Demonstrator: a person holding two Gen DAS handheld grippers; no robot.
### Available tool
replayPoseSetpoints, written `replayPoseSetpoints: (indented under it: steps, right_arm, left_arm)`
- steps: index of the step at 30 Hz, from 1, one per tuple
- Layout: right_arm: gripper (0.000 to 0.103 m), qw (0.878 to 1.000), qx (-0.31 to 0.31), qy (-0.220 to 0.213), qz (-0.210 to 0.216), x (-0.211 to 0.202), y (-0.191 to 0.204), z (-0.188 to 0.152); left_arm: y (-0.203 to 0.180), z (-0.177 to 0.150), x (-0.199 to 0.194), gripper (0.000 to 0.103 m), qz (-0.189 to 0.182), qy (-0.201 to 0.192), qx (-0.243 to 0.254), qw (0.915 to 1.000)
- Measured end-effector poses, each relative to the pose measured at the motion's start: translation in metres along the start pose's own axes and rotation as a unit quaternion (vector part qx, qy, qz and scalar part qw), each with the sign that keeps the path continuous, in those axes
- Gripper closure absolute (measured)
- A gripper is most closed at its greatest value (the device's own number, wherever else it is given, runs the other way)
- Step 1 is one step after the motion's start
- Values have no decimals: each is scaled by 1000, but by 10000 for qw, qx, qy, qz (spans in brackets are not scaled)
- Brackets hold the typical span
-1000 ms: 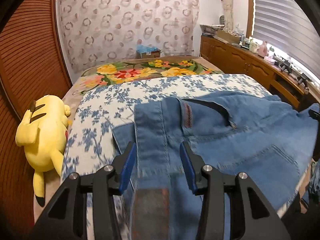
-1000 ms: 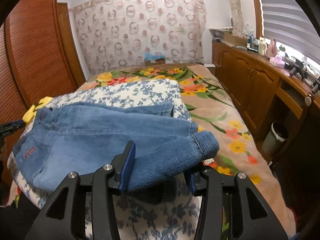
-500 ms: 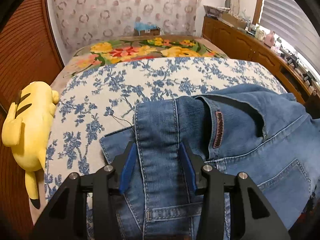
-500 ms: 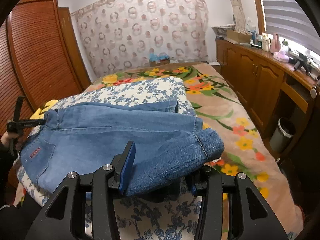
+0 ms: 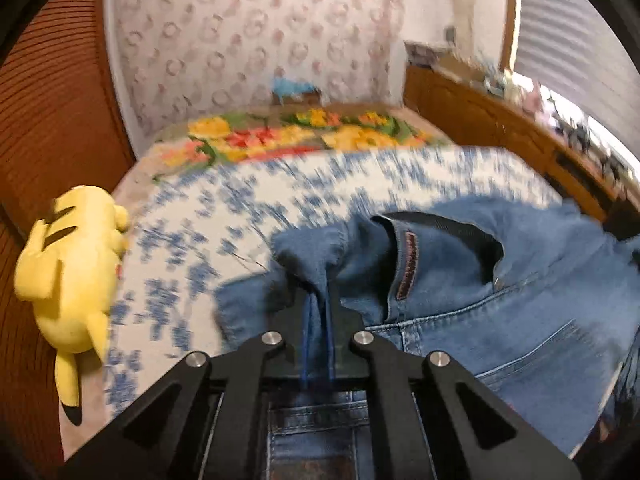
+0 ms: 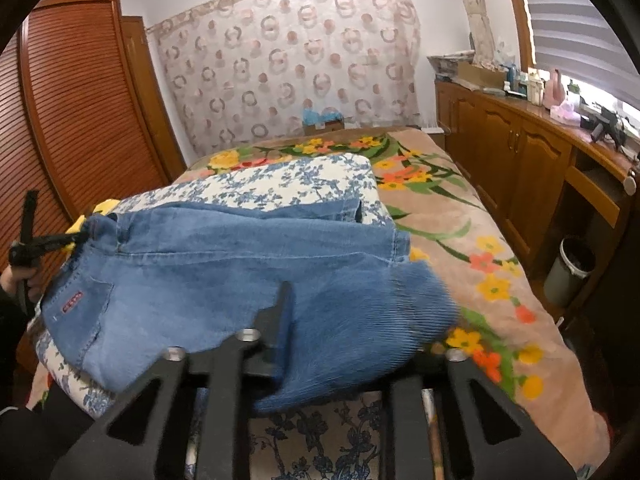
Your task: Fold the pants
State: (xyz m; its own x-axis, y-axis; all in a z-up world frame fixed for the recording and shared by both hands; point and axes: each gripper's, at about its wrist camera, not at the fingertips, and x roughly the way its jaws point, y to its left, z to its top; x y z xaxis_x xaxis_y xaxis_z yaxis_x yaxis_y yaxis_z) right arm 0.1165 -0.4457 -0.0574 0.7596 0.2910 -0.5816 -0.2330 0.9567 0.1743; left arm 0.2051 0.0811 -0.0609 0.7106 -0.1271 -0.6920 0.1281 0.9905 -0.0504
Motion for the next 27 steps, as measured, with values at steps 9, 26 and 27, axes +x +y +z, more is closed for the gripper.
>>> replayPoseSetpoints:
  steps: [9, 26, 27]
  right_arm:
    - [100, 9994, -262, -175, 103, -4, 20, 11]
    - [100, 9965, -642, -451, 294, -2, 69, 58]
    - [100, 9957, -708, -470, 357, 0, 77, 61]
  left_arm:
    - [26, -1, -15, 98, 165, 7, -119, 9998]
    - [-16, -27, -72, 63, -15, -434, 183, 9989]
    - [-17, -28, -75, 63, -11, -449, 170, 9988]
